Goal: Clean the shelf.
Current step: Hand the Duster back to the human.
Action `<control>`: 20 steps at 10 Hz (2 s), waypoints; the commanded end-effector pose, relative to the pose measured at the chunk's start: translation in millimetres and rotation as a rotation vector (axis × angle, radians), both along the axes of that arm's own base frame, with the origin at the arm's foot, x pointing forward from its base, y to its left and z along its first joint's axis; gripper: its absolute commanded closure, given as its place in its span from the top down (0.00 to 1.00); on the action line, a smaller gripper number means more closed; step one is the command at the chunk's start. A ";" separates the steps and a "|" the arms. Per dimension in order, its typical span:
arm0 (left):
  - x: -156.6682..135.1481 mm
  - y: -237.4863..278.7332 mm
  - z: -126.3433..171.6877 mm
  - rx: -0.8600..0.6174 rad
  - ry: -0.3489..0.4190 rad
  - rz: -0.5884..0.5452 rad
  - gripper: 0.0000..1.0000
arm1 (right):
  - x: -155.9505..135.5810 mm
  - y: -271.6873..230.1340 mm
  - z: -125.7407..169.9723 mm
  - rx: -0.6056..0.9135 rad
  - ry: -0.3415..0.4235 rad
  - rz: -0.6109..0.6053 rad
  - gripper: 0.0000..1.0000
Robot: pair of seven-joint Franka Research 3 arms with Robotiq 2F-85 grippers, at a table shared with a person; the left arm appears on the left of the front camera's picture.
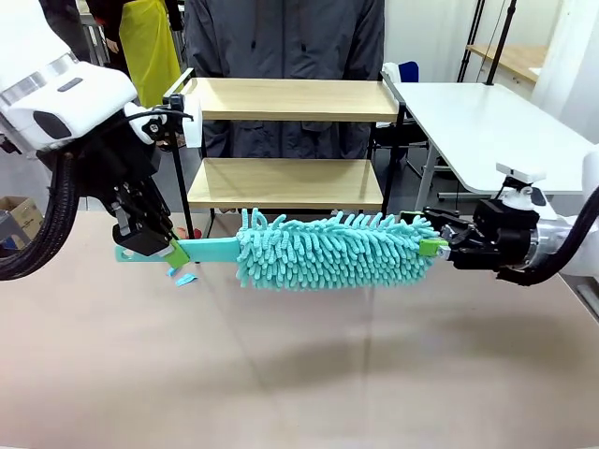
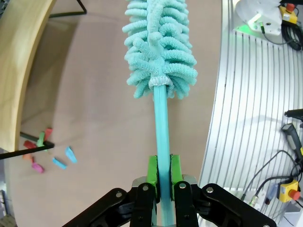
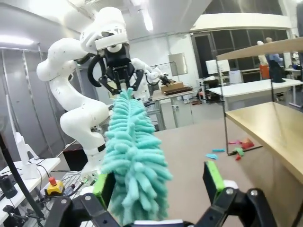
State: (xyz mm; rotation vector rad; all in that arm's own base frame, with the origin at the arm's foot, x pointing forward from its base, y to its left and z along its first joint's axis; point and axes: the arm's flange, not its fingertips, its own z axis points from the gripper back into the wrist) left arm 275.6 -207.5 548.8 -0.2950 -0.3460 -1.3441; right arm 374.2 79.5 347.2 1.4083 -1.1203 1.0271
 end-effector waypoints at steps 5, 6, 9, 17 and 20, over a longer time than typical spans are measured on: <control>-0.8 -1.4 1.8 -0.010 -0.002 0.016 0.13 | -80.2 56.1 -0.5 -0.003 0.025 0.110 1.00; -0.8 -1.4 1.8 -0.010 -0.002 0.016 0.13 | -81.0 60.0 -1.8 -0.007 0.028 0.114 1.00; -0.8 -1.4 1.8 -0.010 -0.002 0.016 0.13 | -80.6 69.4 -6.3 -0.054 0.018 0.111 0.43; -0.8 -1.4 1.8 -0.010 -0.002 0.016 0.13 | -76.0 58.9 -4.0 -0.124 -0.021 0.147 0.00; -0.8 -1.4 1.8 -0.010 -0.002 0.016 0.13 | -77.3 55.9 0.7 -0.126 -0.051 0.151 0.00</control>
